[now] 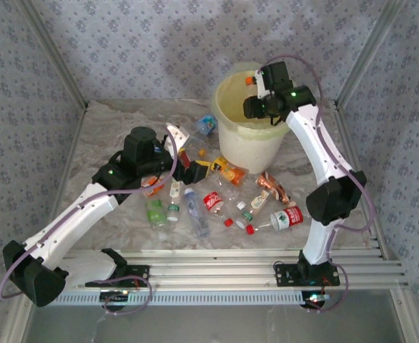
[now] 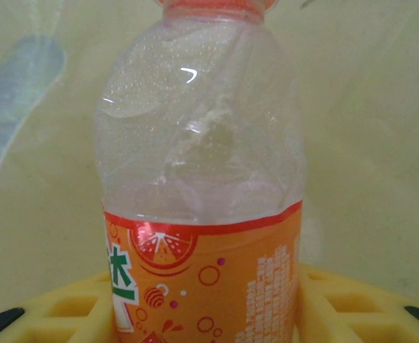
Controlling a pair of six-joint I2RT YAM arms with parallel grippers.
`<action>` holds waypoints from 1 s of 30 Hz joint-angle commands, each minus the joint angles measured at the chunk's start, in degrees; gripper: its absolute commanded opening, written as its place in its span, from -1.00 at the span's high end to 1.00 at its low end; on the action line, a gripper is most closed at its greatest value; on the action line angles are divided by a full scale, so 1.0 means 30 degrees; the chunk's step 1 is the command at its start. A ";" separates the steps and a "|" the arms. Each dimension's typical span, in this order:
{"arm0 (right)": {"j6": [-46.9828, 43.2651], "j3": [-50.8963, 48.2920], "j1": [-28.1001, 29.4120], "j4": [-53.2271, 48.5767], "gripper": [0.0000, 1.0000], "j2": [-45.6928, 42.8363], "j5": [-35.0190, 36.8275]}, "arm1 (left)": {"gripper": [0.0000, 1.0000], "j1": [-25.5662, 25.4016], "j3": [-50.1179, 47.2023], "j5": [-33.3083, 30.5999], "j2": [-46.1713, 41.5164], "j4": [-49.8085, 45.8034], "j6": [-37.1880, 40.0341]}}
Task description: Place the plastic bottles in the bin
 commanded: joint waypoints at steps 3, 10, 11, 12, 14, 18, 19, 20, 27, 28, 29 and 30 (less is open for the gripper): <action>0.0671 0.1297 -0.0461 -0.1408 -0.04 0.1339 -0.0470 | -0.99 -0.0141 -0.0053 -0.0179 -0.0380 0.0297 0.0157; 0.1150 0.1800 -0.0715 -0.2085 -0.05 0.2790 -0.0693 | -0.99 -0.0194 -0.0068 -0.0230 -0.0322 0.0255 0.0014; 0.1212 0.1782 -0.0772 -0.2167 -0.06 0.2934 -0.0742 | -0.99 -0.0187 -0.0068 -0.0230 -0.0292 0.0240 0.0010; 0.1242 0.1775 -0.0809 -0.2273 -0.06 0.3066 -0.0728 | -0.99 -0.0202 -0.0068 -0.0230 -0.0263 0.0226 0.0010; 0.1259 0.1716 -0.0861 -0.2425 -0.07 0.3294 -0.0818 | -0.99 -0.0216 -0.0034 -0.0208 -0.0176 0.0171 0.0039; 0.1501 0.1726 -0.0839 -0.2620 -0.10 0.3616 -0.1024 | -0.99 -0.0251 -0.0040 -0.0201 -0.0145 0.0138 0.0092; 0.1509 0.1701 -0.0855 -0.2640 -0.12 0.3648 -0.1040 | -0.99 -0.0271 -0.0039 -0.0208 -0.0130 0.0109 0.0120; 0.1537 0.1626 -0.0809 -0.2598 -0.15 0.3664 -0.1072 | -0.99 -0.0283 -0.0037 -0.0230 -0.0101 0.0094 0.0151; 0.1692 0.1463 -0.0761 -0.2289 -0.42 0.3416 -0.1072 | -0.99 -0.0353 0.0020 -0.0230 0.0002 -0.0028 0.0214; 0.1727 0.1463 -0.0732 -0.2315 -0.48 0.3318 -0.1100 | -0.99 -0.0346 0.0016 -0.0230 0.0001 -0.0051 0.0215; 0.1740 0.1445 -0.0766 -0.2289 -0.51 0.3214 -0.1128 | -0.99 -0.0344 0.0005 -0.0232 -0.0002 -0.0060 0.0230; 0.1740 0.1459 -0.0761 -0.2278 -0.55 0.3098 -0.1109 | -0.99 -0.0337 0.0019 -0.0248 0.0002 -0.0066 0.0215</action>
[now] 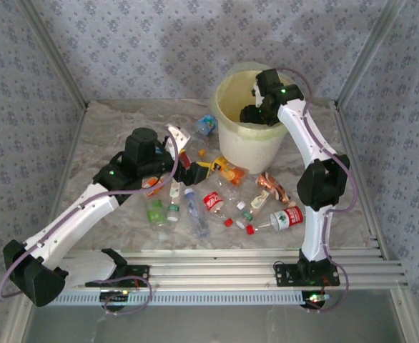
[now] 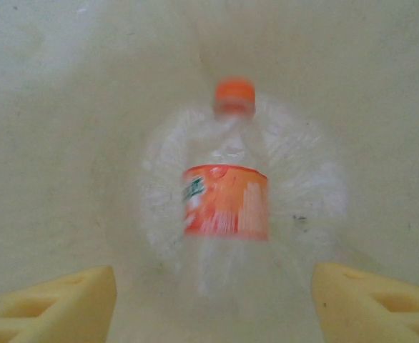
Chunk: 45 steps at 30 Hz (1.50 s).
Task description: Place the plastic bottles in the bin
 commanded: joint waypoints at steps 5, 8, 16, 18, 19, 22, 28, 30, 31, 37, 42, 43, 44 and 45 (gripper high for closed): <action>0.0134 0.0436 -0.0091 -0.0332 -0.67 -0.1101 0.0003 | -0.99 -0.0172 0.0150 -0.0099 0.0002 -0.0073 0.0253; 0.0148 0.0422 -0.0102 -0.0164 -0.68 -0.1958 0.0089 | -0.99 -0.0169 0.0163 -0.0084 -0.0035 -0.0054 0.0237; 0.0093 -0.0915 -0.0074 0.1253 -0.69 -0.5673 0.0987 | -0.99 -0.0174 0.0181 -0.0137 -0.0289 -0.0085 0.0208; 0.0089 -0.1615 -0.0019 0.1627 -0.69 -0.6773 0.1099 | -0.99 -0.0166 0.0184 -0.0172 -0.0357 -0.0096 0.0215; 0.0060 -0.2038 0.0020 0.1758 -0.69 -0.7395 0.1196 | -0.99 -0.0181 0.0205 -0.0158 -0.0408 -0.0131 0.0237; 0.0205 -0.3601 0.0222 0.2051 -0.69 -0.9394 0.1371 | -0.99 -0.0171 0.0267 0.0063 -0.0558 -0.0312 0.0394; 0.1529 -0.7943 0.1251 0.2261 -0.68 -1.4452 0.2142 | -0.99 -0.0216 0.0587 0.1994 -0.0680 -0.1092 0.1291; 0.2388 -0.9424 0.1606 0.1968 -0.68 -1.6114 0.2786 | -0.99 -0.0235 0.0688 0.2711 -0.0623 -0.1266 0.1478; 0.2797 -1.0068 0.1709 0.1782 -0.68 -1.6805 0.3064 | -0.99 -0.0250 0.0758 0.2900 -0.0570 -0.1330 0.1491; 0.5194 -1.4494 0.2331 0.1064 -0.61 -2.0243 0.3831 | -0.99 -0.0439 0.0996 0.3642 -0.0299 -0.1618 0.1592; 0.4978 -1.8022 0.2642 0.0934 -0.57 -2.1192 0.3173 | -0.99 -0.0721 0.0997 0.3532 -0.0269 -0.1800 0.1723; 0.5016 -1.8706 0.2647 0.1088 -0.57 -2.1296 0.3163 | -0.99 -0.0772 0.1001 0.3441 -0.0273 -0.1817 0.1731; 0.5241 -1.9375 0.2644 0.1232 -0.57 -2.1302 0.3126 | -0.99 -0.0844 0.0972 0.3409 -0.0244 -0.1783 0.1713; 0.5741 -1.9997 0.2674 0.1573 -0.56 -2.1290 0.2894 | -0.99 -0.0924 0.0949 0.3376 -0.0225 -0.1785 0.1659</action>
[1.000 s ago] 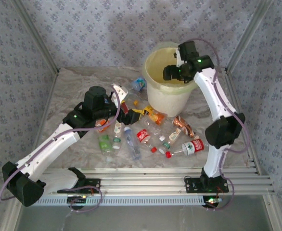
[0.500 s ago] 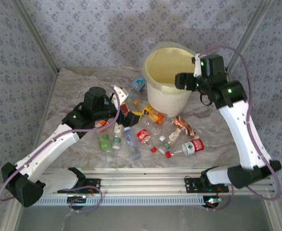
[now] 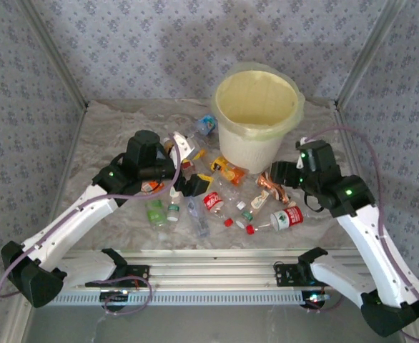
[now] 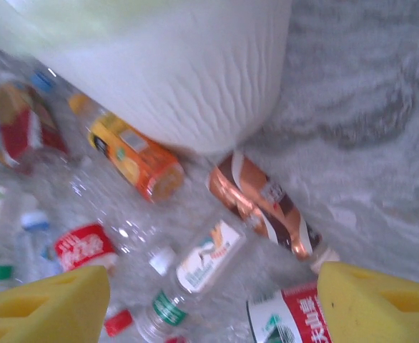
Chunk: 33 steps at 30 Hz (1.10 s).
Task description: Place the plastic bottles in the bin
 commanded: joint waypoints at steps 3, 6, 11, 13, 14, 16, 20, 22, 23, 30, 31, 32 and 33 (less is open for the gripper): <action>0.2172 -0.3061 0.0358 0.1316 -0.54 0.0284 -0.0045 | -0.99 -0.0510 0.0766 0.0214 0.0117 -0.0317 0.0254; 0.4271 -0.3869 0.0598 0.2124 -0.51 0.1042 -0.0098 | -0.99 -0.0576 0.0765 0.0151 0.0219 -0.0260 0.0105; 0.7302 -0.4995 0.1807 0.3976 -0.57 0.2074 0.0885 | -0.99 -0.0579 0.0741 -0.0082 0.0169 -0.0218 0.0034; 0.8151 -0.5226 0.2155 0.4606 -0.58 0.2657 0.1157 | -0.99 -0.0580 0.0738 -0.0111 0.0198 -0.0207 -0.0023; 0.8557 -0.5221 0.2288 0.4741 -0.59 0.2983 0.1363 | -0.99 -0.0615 0.0766 -0.0113 0.0205 -0.0192 -0.0055; 0.9617 -0.5397 0.2675 0.4949 -0.59 0.3640 0.2099 | -0.99 -0.0613 0.0760 -0.0134 0.0227 -0.0207 -0.0126; 1.1318 -0.6077 0.2954 0.5937 -0.61 0.4555 0.2786 | -0.99 -0.0603 0.0709 -0.0377 0.0222 -0.0153 -0.0139; 1.1940 -0.6381 0.3046 0.6353 -0.62 0.5153 0.2966 | -0.99 -0.0605 0.0679 -0.0337 0.0259 -0.0076 -0.0217; 1.2112 -0.6407 0.3078 0.6415 -0.62 0.5426 0.3078 | -0.99 -0.0615 0.0699 -0.0318 0.0264 -0.0089 -0.0244; 1.2500 -0.6348 0.3299 0.7494 -0.62 0.7471 0.3224 | -0.99 -0.0612 0.0718 -0.0434 0.0206 -0.0119 -0.0246; 1.2519 -0.6280 0.3321 0.7584 -0.62 0.7767 0.3222 | -0.99 -0.0605 0.0701 -0.0435 0.0198 -0.0100 -0.0229; 1.2522 -0.6207 0.3299 0.7618 -0.62 0.8022 0.3232 | -0.99 -0.0621 0.0705 -0.0435 0.0205 -0.0115 -0.0228; 1.2545 -0.6126 0.3336 0.7605 -0.62 0.8302 0.3244 | -0.99 -0.0617 0.0709 -0.0436 0.0209 -0.0116 -0.0239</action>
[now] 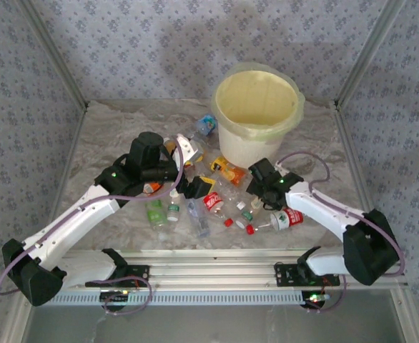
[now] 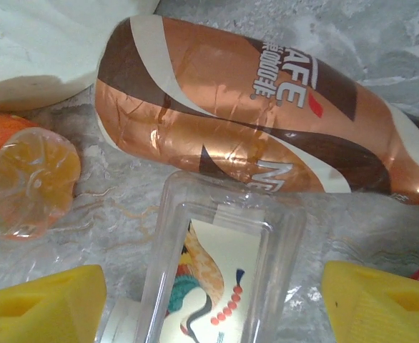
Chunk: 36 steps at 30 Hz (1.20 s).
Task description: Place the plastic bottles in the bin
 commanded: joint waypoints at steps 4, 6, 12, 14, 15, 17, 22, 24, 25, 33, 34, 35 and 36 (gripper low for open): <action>0.0840 0.0238 0.0313 0.0285 -0.63 0.1354 0.0872 | -0.99 -0.0127 0.0709 -0.0151 0.0060 -0.0075 -0.0111; 0.0887 0.0206 0.0362 0.0397 -0.63 0.1637 0.0930 | -0.99 -0.0132 0.0709 -0.0213 0.0058 -0.0117 -0.0064; 0.1113 0.0132 0.0395 0.0991 -0.62 0.2491 0.0963 | -0.99 -0.0140 0.0708 -0.0251 0.0059 -0.0148 -0.0006; 0.1096 0.0206 0.0400 0.1060 -0.60 0.2733 0.0981 | -0.99 -0.0122 0.0705 -0.0239 0.0103 -0.0145 -0.0014; 0.1110 0.0263 0.0404 0.1088 -0.59 0.2866 0.0996 | -0.99 -0.0138 0.0709 -0.0242 0.0118 -0.0141 -0.0018; 0.1111 0.0240 0.0379 0.1223 -0.58 0.3032 0.1051 | -0.99 -0.0137 0.0679 -0.0217 0.0146 -0.0140 -0.0027; 0.1184 0.0284 0.0400 0.1435 -0.52 0.3264 0.1080 | -0.99 -0.0135 0.0703 -0.0209 0.0177 -0.0136 -0.0054; 0.1182 0.0306 0.0411 0.1455 -0.49 0.3225 0.1142 | -0.99 -0.0142 0.0709 -0.0180 0.0146 -0.0142 -0.0053; 0.1180 0.0291 0.0408 0.1493 -0.47 0.3224 0.1171 | -0.99 -0.0141 0.0709 -0.0206 0.0106 -0.0148 -0.0014; 0.1091 0.0084 0.0653 0.2424 -0.35 0.2639 0.1535 | -0.99 -0.0139 0.0694 -0.0211 0.0023 -0.0138 -0.0009; 0.0916 0.0085 0.0690 0.2617 -0.34 0.2497 0.1562 | -0.99 -0.0142 0.0708 -0.0213 0.0030 -0.0145 -0.0025; 0.0873 0.0086 0.0744 0.2699 -0.33 0.2373 0.1664 | -0.99 -0.0137 0.0709 -0.0238 0.0016 -0.0134 -0.0012; 0.0766 0.0062 0.0741 0.2792 -0.31 0.2204 0.1699 | -0.99 -0.0130 0.0709 -0.0239 0.0001 -0.0148 -0.0007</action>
